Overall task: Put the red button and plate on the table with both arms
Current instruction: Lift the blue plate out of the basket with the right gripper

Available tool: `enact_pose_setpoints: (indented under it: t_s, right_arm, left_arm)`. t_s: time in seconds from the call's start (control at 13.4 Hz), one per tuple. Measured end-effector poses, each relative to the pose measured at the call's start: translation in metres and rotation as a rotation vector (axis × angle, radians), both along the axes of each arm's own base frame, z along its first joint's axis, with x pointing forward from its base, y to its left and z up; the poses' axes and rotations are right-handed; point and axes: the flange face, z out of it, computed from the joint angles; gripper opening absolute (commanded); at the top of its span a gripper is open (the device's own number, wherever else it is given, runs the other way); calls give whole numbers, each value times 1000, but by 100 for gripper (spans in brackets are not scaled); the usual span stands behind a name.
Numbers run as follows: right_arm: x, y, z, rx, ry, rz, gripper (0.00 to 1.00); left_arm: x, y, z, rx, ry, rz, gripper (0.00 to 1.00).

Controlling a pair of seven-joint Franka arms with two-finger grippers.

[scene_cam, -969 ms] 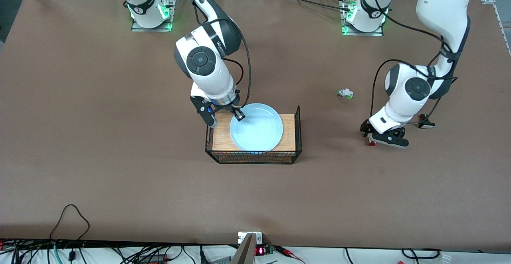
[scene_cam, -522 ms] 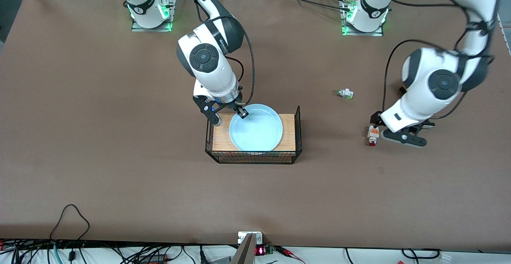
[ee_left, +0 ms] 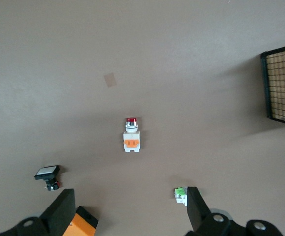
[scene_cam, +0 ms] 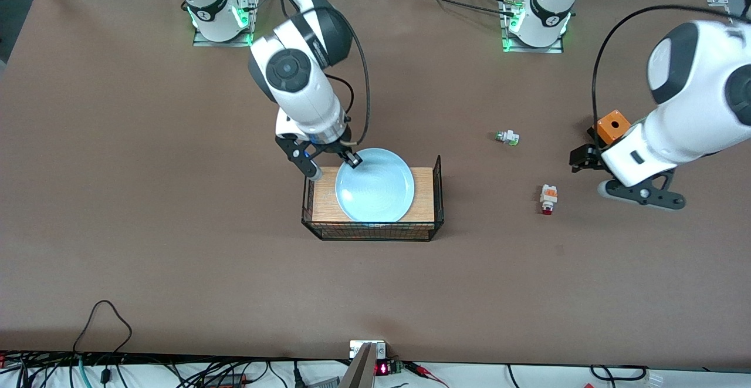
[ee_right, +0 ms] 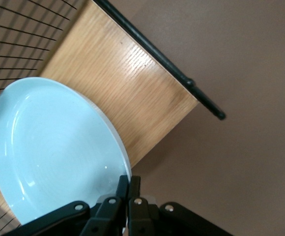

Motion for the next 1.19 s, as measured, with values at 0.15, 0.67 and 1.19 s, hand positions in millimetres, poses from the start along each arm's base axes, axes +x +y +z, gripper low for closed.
enact_pose_setpoints:
  t_s: [0.15, 0.67, 1.19]
  right_arm:
    - [-4, -7, 32, 17, -7, 1, 0]
    - [21, -73, 98, 64, -73, 27, 0]
    - [71, -233, 78, -11, 44, 346, 0]
  left_arm:
    - [1, 1, 3, -1, 0, 3, 100]
    - [2, 5, -7, 1, 23, 11, 100]
    - [2, 6, -7, 2, 31, 14, 100]
